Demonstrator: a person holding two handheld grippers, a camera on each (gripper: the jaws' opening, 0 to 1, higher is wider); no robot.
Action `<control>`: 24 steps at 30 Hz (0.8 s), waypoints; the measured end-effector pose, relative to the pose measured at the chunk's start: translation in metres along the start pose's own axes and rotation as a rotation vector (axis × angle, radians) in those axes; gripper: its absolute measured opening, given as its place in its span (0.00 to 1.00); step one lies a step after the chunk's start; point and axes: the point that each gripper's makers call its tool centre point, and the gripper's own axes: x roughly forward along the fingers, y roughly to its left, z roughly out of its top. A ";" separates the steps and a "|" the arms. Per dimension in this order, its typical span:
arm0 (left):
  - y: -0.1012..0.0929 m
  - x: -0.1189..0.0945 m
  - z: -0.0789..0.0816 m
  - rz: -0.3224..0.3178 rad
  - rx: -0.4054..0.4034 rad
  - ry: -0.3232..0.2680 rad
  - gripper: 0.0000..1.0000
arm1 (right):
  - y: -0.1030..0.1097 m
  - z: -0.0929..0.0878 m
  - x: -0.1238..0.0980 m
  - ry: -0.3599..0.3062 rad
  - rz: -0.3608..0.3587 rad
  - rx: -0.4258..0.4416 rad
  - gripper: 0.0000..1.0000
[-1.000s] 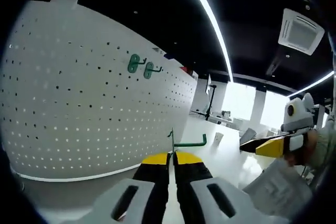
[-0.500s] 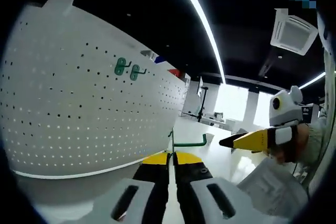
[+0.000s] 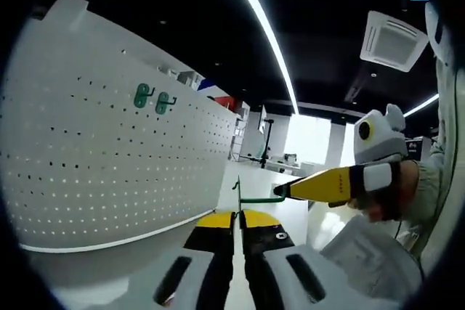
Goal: Insert the hook assembly into the mounting plate slot until the hook locks in place.
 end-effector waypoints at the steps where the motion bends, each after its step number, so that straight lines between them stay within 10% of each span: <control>1: -0.001 0.000 0.000 -0.003 0.002 0.001 0.03 | 0.001 0.000 0.000 -0.001 0.003 0.000 0.26; 24: -0.029 0.006 0.008 -0.070 0.041 -0.014 0.03 | 0.008 0.001 0.003 -0.002 0.028 -0.004 0.10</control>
